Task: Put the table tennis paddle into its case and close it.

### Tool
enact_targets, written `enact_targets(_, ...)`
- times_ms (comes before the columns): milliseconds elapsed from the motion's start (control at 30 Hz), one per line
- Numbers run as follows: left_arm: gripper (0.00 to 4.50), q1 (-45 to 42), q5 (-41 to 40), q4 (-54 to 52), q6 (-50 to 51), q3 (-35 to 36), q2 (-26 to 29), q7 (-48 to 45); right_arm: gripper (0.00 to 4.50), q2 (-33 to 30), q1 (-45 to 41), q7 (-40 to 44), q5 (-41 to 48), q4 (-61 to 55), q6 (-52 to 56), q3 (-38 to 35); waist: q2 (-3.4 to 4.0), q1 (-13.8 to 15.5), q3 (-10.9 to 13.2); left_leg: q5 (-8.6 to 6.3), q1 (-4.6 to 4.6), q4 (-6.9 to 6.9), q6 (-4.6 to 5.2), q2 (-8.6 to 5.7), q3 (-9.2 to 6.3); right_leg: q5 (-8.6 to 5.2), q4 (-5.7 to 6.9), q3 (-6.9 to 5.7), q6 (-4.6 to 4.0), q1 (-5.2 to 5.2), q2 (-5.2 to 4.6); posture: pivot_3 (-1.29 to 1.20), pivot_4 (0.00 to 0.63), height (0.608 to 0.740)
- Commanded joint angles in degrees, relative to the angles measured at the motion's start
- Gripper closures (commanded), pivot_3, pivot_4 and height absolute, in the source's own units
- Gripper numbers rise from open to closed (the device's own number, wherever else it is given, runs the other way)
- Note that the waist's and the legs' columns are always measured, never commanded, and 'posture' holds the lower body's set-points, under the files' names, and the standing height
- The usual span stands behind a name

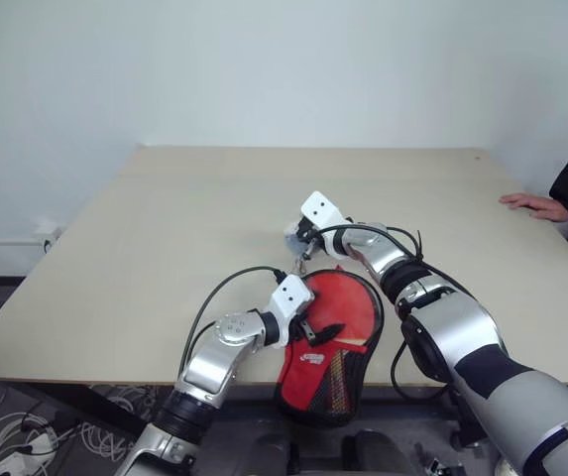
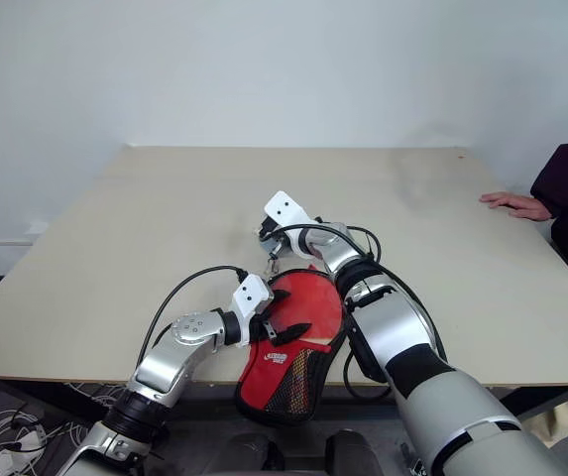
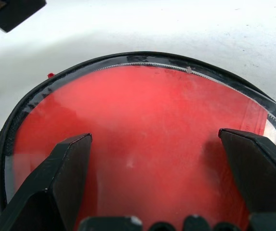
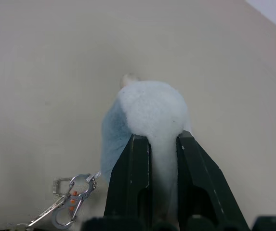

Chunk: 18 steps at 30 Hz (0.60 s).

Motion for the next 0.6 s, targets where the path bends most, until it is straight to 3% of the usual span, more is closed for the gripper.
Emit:
enact_targets(33,0.0,1.2,0.8,0.9,1.8,-1.1,-0.1,0.4,4.09,-2.0,-3.0,-4.3,-1.8,-1.2,-0.7,-0.3,0.0,0.0,0.0,0.0,0.01,-0.05,0.0,0.0,0.0,0.0,-0.03,0.0,0.0,0.0,0.0,0.0,0.0,0.729)
enact_targets(267,0.0,1.7,0.8,0.3,2.3,-1.2,-0.1,0.4,4.09,-5.2,-2.2,-7.2,-5.8,-0.7,-1.0,1.5,0.01,0.0,0.0,0.06,0.01,-0.15,-0.07,0.0,0.0,-0.02,-0.03,-0.01,0.03,-0.01,0.04,0.0,0.0,0.729)
enact_targets(600,0.0,1.6,0.7,0.6,2.2,-1.4,-0.5,0.5,4.09,-11.9,-0.1,-3.9,-8.1,-1.4,-3.0,2.8,0.02,0.0,0.0,0.17,0.01,-0.14,0.04,-0.02,0.04,-0.04,-0.07,-0.03,0.02,0.03,0.04,0.0,0.0,0.729)
